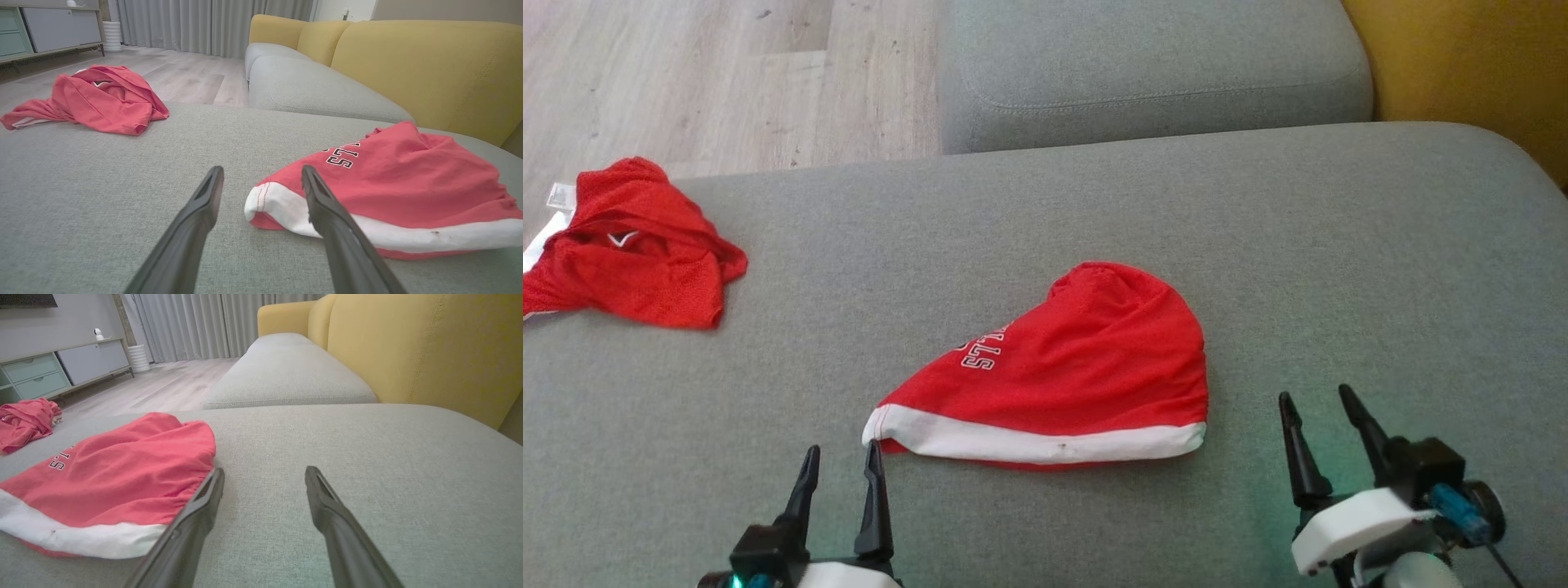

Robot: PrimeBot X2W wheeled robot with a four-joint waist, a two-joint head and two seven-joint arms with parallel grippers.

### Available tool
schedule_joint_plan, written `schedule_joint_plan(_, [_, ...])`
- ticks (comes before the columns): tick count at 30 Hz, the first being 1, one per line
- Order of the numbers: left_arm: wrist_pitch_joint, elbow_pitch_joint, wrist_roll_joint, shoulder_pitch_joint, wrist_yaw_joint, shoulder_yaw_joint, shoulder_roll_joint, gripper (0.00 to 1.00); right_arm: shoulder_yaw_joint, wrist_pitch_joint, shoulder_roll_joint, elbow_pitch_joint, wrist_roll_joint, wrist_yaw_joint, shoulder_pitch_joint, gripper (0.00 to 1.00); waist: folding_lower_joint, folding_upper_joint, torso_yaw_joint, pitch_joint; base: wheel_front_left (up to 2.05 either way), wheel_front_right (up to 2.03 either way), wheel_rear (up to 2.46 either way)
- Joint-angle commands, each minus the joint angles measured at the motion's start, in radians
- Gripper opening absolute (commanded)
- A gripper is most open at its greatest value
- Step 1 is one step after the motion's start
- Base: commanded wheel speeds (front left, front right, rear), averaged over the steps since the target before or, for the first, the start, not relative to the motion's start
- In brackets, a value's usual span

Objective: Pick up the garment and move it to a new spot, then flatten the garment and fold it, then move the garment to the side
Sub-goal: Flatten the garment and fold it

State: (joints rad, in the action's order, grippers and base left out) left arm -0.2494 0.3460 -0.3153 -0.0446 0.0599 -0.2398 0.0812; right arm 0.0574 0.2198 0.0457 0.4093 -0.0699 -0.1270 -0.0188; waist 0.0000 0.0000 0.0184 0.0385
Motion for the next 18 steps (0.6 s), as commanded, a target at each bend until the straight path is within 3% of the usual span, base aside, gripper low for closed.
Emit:
schedule_joint_plan(1, [-0.012,-0.035,0.012,0.030,-0.005,0.029,-0.004,1.00,0.032,0.000,0.004,-0.016,-0.003,-0.004,-0.032,1.00,0.0000,0.0000,-0.003,-0.002,0.00,0.00,0.00])
schedule_joint_plan(18, [-0.012,-0.017,0.026,0.047,-0.016,0.003,-0.001,1.00,0.185,-0.060,0.004,0.261,-0.120,-0.004,-0.157,1.00,0.0000,0.0000,-0.089,-0.032,0.00,0.00,0.00])
